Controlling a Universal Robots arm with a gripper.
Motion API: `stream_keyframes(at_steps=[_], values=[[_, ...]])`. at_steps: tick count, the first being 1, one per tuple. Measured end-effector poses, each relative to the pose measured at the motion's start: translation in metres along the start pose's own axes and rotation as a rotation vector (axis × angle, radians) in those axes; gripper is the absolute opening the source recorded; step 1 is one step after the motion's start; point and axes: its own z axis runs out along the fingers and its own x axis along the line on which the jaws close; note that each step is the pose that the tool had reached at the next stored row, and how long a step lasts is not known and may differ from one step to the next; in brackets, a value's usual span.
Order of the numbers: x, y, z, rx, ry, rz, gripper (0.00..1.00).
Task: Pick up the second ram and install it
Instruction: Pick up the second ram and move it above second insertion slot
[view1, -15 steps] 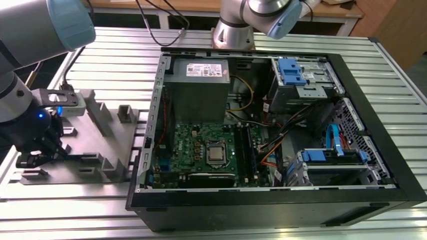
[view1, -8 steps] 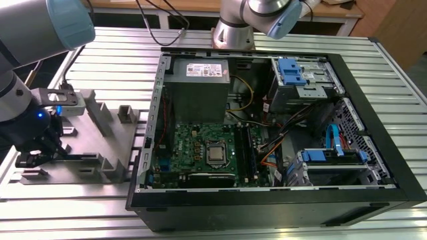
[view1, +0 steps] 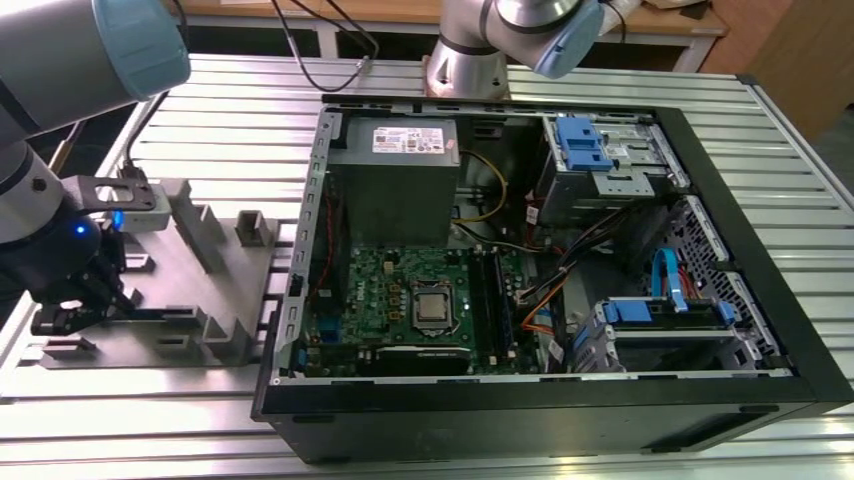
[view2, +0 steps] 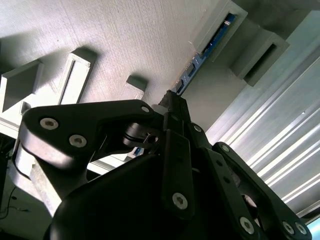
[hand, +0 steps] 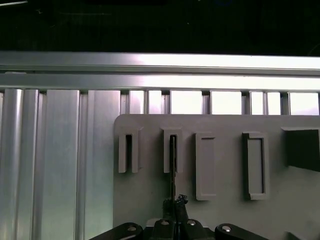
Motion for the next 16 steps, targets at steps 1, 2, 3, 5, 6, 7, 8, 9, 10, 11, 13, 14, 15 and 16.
stream_keyframes(at_steps=[1,2,3,5,6,7,8,9,10,11,13,14,15,16], values=[[0.0,0.0,0.0,-0.0001,0.0,0.0,0.08],[0.0,0.0,0.0,-0.0001,0.0001,0.0,0.08],[0.0,0.0,0.0,-0.0001,0.0,-0.001,0.08],[0.0,0.0,0.0,-0.0001,0.0001,-0.001,0.08],[0.0,0.0,0.0,-0.0001,0.0001,-0.001,0.08],[0.0,0.0,0.0,-0.0002,0.0001,-0.001,0.08],[0.0,0.0,0.0,-0.0002,0.0002,-0.003,0.08],[0.0,0.0,0.0,-0.0001,0.0,-0.003,0.08],[0.0,0.0,-0.0004,-0.0001,-0.0003,-0.003,0.08],[0.0,0.0001,-0.0019,-0.0004,-0.0006,-0.003,0.08],[-0.0002,0.0002,-0.0051,-0.0002,-0.0018,-0.003,0.08],[-0.0003,0.0003,-0.007,-0.0002,-0.0025,-0.003,0.08],[-0.0004,0.0004,-0.0093,-0.0003,-0.0034,-0.003,0.08],[-0.0005,0.0005,-0.0109,-0.0003,-0.0043,-0.003,0.08]])
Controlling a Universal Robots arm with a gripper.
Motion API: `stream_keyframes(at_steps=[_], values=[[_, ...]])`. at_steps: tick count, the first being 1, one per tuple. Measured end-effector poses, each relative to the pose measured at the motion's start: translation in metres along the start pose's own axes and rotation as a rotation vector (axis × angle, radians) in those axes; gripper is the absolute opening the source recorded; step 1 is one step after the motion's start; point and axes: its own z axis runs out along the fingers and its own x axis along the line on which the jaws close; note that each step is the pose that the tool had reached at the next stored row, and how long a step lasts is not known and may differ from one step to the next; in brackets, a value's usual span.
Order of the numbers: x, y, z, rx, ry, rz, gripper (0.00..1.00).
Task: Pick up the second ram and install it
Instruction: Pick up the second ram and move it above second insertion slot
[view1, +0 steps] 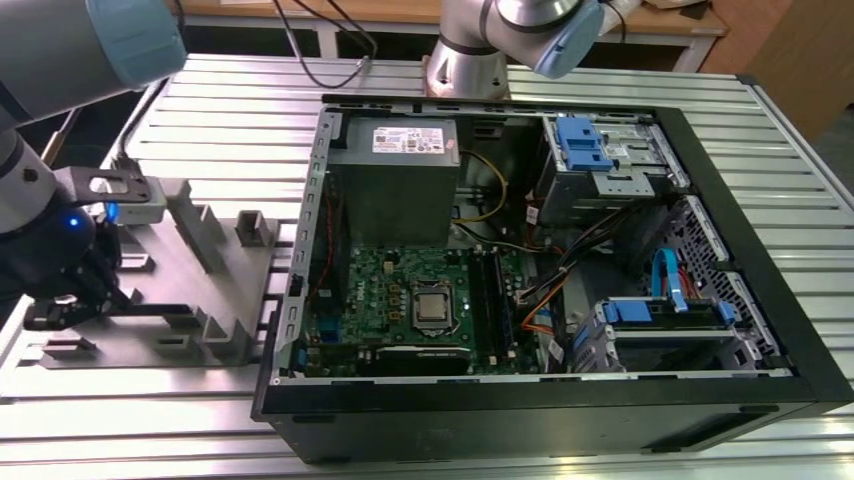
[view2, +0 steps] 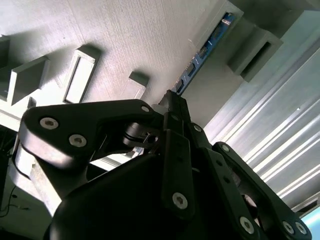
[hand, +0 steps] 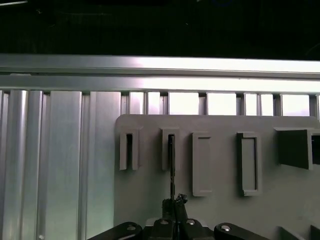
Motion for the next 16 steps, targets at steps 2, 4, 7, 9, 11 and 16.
stream_keyframes(at_steps=[2,4,7,9,11,16], values=[[-0.0002,0.0001,-0.0037,0.0001,-0.0023,0.0,0.08],[-0.0004,0.0004,-0.0084,0.0,-0.0042,0.0,0.08],[-0.0008,0.0007,-0.0163,0.0,-0.0072,0.0,0.08],[-0.0011,0.001,-0.0218,-0.0001,-0.0093,0.0,0.08],[-0.0013,0.0012,-0.0274,0.0,-0.0106,0.0,0.08],[-0.0022,0.002,-0.0437,-0.0001,-0.0139,-0.001,0.08]])
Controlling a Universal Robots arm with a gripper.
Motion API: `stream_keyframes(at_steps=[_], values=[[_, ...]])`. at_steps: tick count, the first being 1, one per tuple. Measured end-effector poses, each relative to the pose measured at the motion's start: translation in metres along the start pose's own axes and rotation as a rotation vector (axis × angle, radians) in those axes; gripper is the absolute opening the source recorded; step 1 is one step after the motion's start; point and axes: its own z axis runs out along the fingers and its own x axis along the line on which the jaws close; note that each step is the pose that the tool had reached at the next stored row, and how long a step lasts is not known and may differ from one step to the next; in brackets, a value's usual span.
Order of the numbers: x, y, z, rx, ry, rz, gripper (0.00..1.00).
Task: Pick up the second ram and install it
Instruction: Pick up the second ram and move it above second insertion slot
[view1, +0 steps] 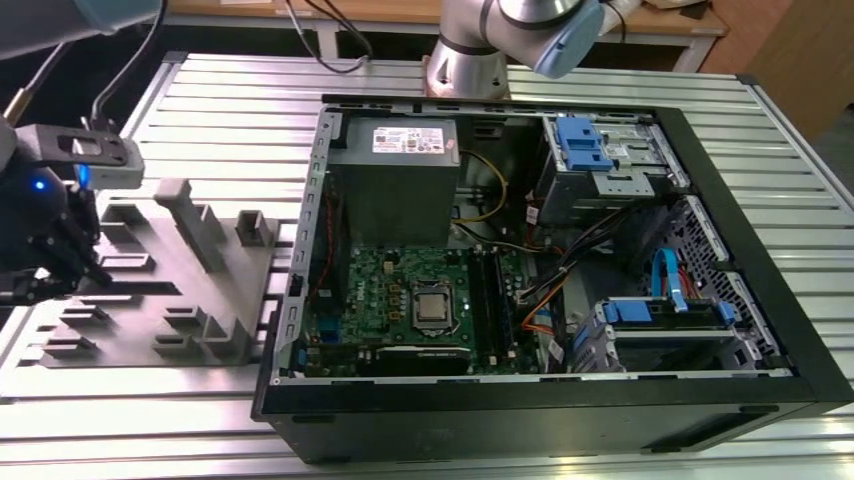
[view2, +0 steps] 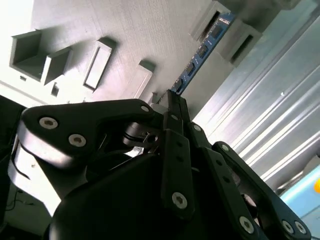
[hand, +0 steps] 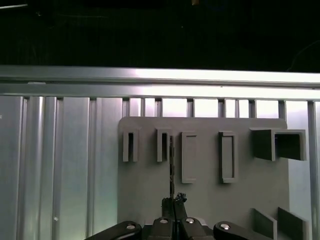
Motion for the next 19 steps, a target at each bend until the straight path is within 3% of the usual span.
stream_keyframes(at_steps=[12,19], values=[[-0.0032,0.0023,-0.0508,-0.0001,-0.0063,0.0,0.08],[-0.0045,0.0032,-0.0717,-0.0002,-0.0067,0.0,0.08]])
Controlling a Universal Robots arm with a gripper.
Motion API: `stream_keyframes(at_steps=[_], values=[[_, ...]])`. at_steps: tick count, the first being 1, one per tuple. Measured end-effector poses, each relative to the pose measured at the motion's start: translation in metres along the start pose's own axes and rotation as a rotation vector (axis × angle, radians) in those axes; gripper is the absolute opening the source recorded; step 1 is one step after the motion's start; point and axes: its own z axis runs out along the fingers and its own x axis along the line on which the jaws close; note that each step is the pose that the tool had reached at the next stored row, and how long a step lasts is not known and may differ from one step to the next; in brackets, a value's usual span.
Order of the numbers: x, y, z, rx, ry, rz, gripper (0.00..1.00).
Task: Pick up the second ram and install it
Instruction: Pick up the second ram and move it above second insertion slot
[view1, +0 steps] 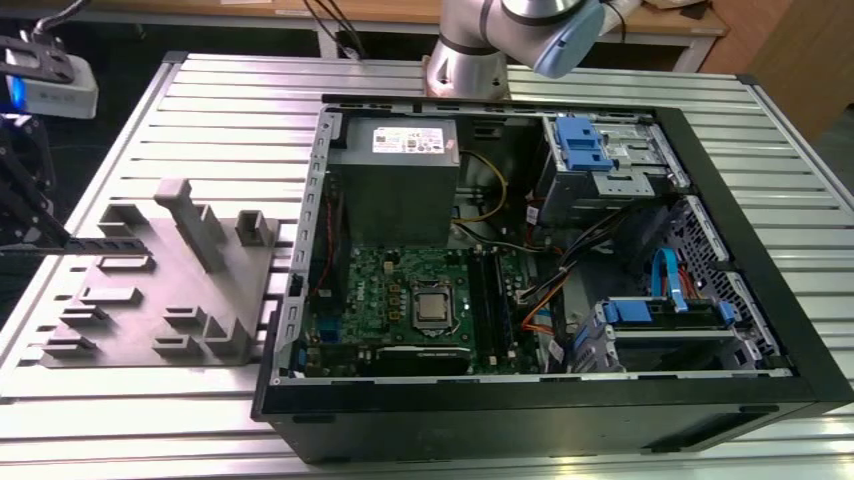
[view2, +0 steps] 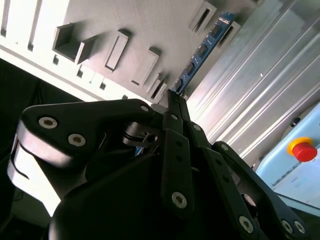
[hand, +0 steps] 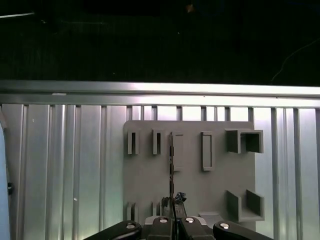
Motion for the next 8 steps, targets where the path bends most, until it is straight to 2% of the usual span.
stream_keyframes(at_steps=[8], values=[[-0.0013,0.0008,-0.0181,0.0002,-0.0003,0.0,0.08]])
